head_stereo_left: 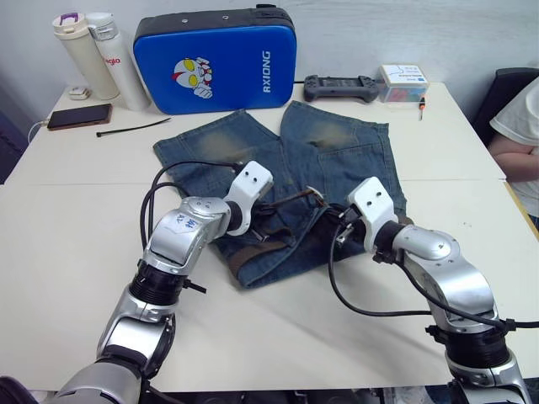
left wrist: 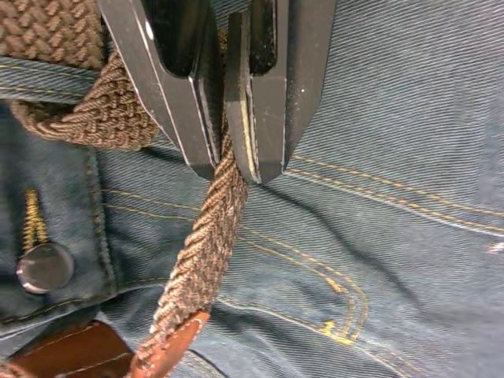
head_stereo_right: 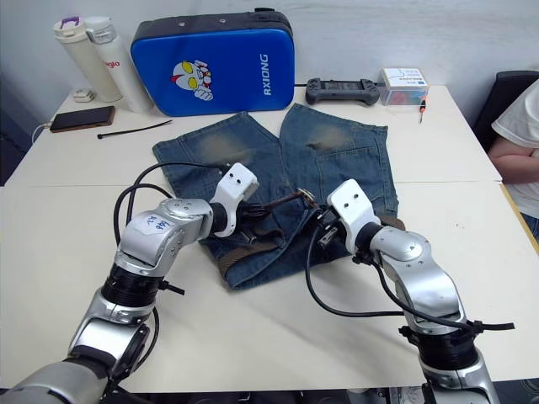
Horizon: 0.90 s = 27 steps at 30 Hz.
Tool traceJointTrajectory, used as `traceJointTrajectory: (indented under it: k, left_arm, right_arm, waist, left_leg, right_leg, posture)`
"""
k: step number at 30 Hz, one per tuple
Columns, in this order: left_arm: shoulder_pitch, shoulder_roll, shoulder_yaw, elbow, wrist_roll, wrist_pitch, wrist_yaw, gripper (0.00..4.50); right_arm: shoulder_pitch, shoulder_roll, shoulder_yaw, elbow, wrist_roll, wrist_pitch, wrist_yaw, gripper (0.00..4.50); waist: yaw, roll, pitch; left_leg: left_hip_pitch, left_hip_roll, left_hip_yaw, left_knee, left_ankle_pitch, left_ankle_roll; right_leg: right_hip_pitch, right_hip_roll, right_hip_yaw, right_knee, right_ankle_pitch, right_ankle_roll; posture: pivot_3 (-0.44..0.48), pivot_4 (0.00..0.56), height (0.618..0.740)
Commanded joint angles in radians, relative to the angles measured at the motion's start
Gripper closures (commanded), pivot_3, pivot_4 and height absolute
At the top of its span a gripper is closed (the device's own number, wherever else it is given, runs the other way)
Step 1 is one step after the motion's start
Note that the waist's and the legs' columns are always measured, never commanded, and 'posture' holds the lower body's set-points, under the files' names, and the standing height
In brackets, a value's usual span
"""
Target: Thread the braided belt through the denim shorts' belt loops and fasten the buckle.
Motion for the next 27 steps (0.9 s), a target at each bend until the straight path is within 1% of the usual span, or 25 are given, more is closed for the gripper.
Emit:
traceJointTrajectory:
  k: [1, 4, 9, 18, 21, 23, 27]
  left_arm:
    - [-0.021, -0.035, -0.017, -0.046, -0.017, -0.02, -0.016, 4.5]
    - [-0.021, -0.039, -0.01, -0.054, -0.018, -0.014, -0.015, 4.5]
    - [-0.015, -0.019, 0.008, -0.064, -0.013, -0.016, -0.019, 4.5]
    - [-0.009, -0.024, 0.022, -0.078, -0.017, -0.011, -0.006, 4.5]
    - [-0.008, -0.033, 0.024, -0.079, -0.015, -0.012, 0.001, 4.5]
    - [-0.006, -0.04, 0.02, -0.074, -0.012, -0.018, 0.003, 4.5]
    - [-0.009, -0.048, 0.0, -0.045, -0.001, -0.045, 0.002, 4.5]
  right_arm:
    - [0.0, 0.007, 0.022, -0.044, 0.013, -0.01, -0.002, 4.46]
    - [-0.008, 0.012, 0.007, -0.03, 0.012, -0.002, -0.023, 4.46]
    - [-0.03, 0.047, -0.061, 0.006, 0.032, 0.079, -0.087, 4.46]
    - [-0.042, 0.064, -0.093, 0.005, 0.089, 0.182, -0.11, 4.46]
    - [-0.046, 0.076, -0.108, 0.0, 0.122, 0.218, -0.106, 4.46]
    - [-0.052, 0.085, -0.109, -0.02, 0.17, 0.249, -0.08, 4.46]
    - [-0.058, 0.066, -0.069, -0.088, 0.244, 0.277, -0.015, 4.46]
  waist:
    - [0.001, 0.0, 0.0]
    - [0.001, 0.0, 0.0]
    - [0.001, 0.0, 0.0]
    - [0.001, 0.0, 0.0]
    - [0.0, 0.0, 0.0]
    - [0.0, 0.0, 0.0]
    - [-0.002, 0.0, 0.0]
  left_leg:
    - [0.0, 0.0, 0.0, 0.0, 0.0, 0.0]
    - [0.0, 0.0, 0.0, 0.0, 0.0, 0.0]
    - [0.0, 0.0, 0.0, 0.0, 0.0, 0.0]
    - [0.0, 0.0, 0.0, 0.0, 0.0, 0.0]
    - [0.0, 0.0, 0.0, 0.0, 0.0, 0.0]
    - [0.0, 0.0, 0.0, 0.0, 0.0, 0.0]
    - [0.0, 0.0, 0.0, 0.0, 0.0, 0.0]
  right_leg:
    - [0.0, 0.0, 0.0, 0.0, 0.0, 0.0]
    - [0.0, 0.0, 0.0, 0.0, 0.0, 0.0]
    - [0.0, 0.0, 0.0, 0.0, 0.0, 0.0]
    - [0.0, 0.0, 0.0, 0.0, 0.0, 0.0]
    - [0.0, 0.0, 0.0, 0.0, 0.0, 0.0]
    - [0.0, 0.0, 0.0, 0.0, 0.0, 0.0]
    - [0.0, 0.0, 0.0, 0.0, 0.0, 0.0]
  posture:
    - [0.0, 0.15, 0.74]
    - [0.0, 0.15, 0.74]
    - [0.0, 0.15, 0.74]
    - [0.0, 0.15, 0.74]
    - [0.0, 0.15, 0.74]
    - [0.0, 0.15, 0.74]
    - [0.0, 0.15, 0.74]
